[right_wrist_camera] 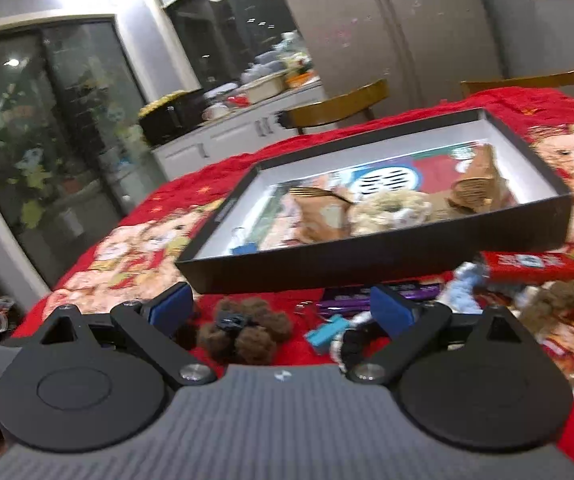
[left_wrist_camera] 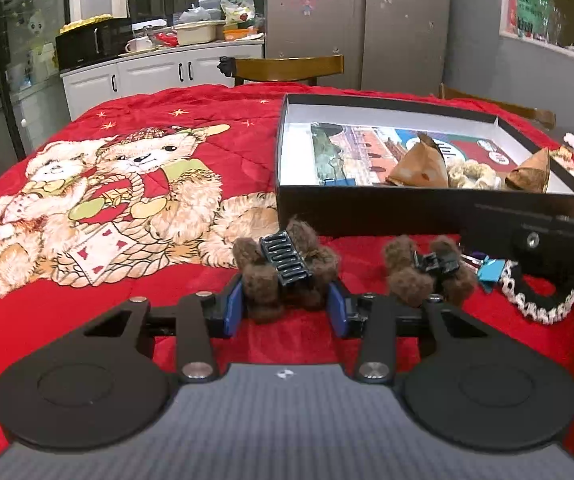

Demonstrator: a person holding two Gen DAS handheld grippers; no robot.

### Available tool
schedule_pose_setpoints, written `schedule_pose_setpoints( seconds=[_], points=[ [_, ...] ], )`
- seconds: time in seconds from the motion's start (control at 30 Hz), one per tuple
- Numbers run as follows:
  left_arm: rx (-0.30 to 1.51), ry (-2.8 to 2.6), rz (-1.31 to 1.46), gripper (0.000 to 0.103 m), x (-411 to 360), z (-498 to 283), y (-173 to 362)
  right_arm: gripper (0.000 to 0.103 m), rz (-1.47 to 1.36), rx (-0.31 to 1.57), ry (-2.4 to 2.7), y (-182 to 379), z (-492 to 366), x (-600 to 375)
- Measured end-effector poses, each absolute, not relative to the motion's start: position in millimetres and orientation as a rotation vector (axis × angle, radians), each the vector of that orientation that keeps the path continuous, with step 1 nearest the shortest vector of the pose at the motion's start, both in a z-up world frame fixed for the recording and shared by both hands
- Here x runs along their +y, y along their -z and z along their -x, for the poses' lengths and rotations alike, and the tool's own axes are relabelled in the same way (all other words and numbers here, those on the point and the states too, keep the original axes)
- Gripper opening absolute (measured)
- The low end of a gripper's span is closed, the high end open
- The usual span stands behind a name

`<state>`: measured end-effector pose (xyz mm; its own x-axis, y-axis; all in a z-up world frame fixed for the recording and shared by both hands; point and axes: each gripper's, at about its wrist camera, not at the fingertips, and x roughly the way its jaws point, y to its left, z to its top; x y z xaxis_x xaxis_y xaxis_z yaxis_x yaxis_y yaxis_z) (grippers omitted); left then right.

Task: Organize objects
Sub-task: 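Grasp the brown crocheted toy with the left tool while the right tool grasps another brown toy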

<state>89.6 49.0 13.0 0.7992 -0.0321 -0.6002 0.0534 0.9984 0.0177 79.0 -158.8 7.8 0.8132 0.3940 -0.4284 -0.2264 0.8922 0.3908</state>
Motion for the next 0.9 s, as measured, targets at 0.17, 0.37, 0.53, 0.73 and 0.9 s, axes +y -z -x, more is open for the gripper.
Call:
schedule_pose_setpoints(
  seconds=[0.17,0.37,0.53,0.73,0.9],
  points=[
    [0.643,0.032,-0.045,0.049,53,-84,-13,0.098,-0.328,0.499,-0.364,-11,-74,-152],
    [0.625,0.068,-0.056,0.049,63,-75,-11,0.098,-0.381,0.503,-0.52,-10,-77,-150],
    [0.632,0.068,-0.051,0.049,81,-75,-12,0.095,-0.338,0.567,-0.495,-3,-90,-135],
    [0.616,0.043,-0.122,0.049,71,-72,-11,0.09,-0.33,0.653,-0.47,4,-108,-128],
    [0.619,0.036,-0.105,0.05,73,-72,-12,0.078,-0.259,0.641,-0.413,5,-102,-122]
  ],
)
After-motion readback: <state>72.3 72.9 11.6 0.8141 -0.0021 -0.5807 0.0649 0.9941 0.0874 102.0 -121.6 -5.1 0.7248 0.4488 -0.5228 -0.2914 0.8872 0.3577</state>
